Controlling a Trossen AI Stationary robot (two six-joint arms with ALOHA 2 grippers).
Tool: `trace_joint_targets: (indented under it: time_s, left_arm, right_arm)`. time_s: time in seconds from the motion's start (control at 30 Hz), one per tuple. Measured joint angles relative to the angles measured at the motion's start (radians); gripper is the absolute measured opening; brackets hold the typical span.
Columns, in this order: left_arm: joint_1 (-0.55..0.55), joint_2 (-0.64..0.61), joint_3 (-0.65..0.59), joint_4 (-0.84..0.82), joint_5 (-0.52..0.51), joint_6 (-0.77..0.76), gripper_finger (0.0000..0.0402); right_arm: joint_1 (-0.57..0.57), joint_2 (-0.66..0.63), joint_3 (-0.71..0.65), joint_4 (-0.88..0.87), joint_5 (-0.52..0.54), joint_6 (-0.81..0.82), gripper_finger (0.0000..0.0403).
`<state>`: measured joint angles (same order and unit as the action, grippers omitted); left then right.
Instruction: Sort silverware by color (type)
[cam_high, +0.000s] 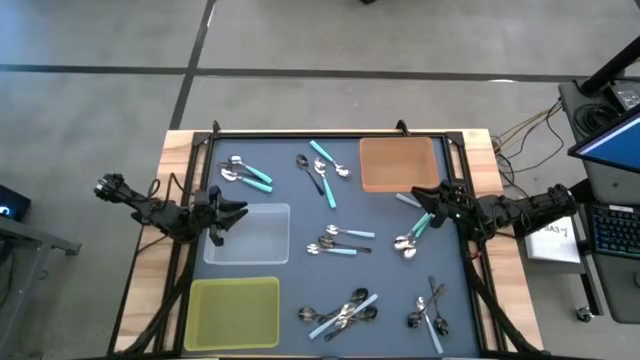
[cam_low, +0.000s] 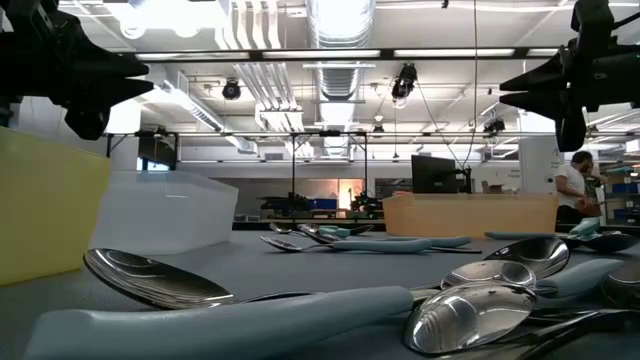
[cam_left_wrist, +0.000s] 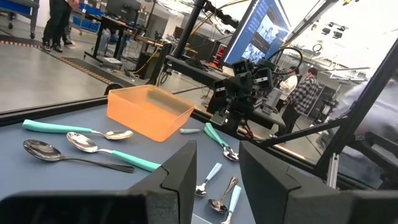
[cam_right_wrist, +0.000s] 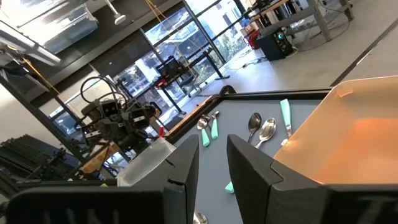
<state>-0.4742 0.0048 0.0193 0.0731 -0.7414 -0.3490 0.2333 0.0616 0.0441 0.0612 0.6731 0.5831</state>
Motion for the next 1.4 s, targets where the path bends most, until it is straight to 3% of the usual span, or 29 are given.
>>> trace_joint_targets:
  time_s: [1.4]
  left_arm:
    - [0.0,0.0,0.0,0.0,0.0,0.0,0.0103]
  right_arm:
    - [0.0,0.0,0.0,0.027,0.008,0.008,0.0075]
